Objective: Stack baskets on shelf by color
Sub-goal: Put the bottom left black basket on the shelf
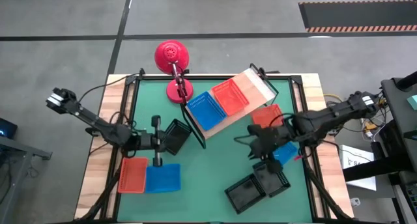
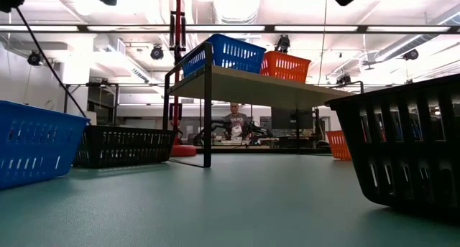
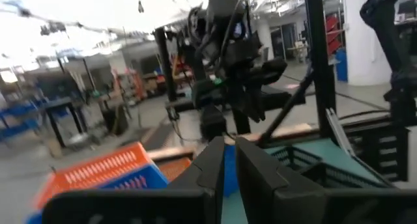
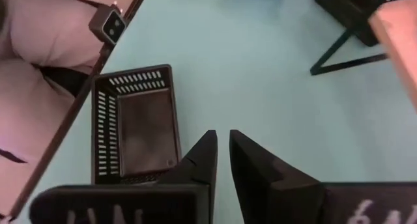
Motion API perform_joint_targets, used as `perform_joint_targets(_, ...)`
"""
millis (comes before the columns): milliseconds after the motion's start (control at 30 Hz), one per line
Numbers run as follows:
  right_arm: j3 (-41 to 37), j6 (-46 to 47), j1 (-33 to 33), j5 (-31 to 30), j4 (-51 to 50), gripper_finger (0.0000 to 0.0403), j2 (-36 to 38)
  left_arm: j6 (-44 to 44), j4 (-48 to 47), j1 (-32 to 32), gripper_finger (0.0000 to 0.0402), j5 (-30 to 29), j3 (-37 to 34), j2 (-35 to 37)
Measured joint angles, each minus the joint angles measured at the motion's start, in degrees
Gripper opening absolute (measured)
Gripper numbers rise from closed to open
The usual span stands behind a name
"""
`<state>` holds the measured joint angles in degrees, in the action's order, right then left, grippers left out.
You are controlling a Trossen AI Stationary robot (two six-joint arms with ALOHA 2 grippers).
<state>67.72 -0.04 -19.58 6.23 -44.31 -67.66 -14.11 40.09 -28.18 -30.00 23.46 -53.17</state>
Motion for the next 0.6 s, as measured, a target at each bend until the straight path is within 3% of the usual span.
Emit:
perform_joint_targets(233, -6.12, -1.29, -3.55, -1.76, 6.62, 0.0017, -0.02, 1.55, 0.06, 0.02, 0.0022, -0.07, 1.49, -4.75)
perform_joint_targets(600, -9.66, -6.25, -5.40, -1.94, 12.52, 0.0012, -1.07, 2.02, 4.17, 0.00, 0.0022, -0.24, 2.86, -5.26)
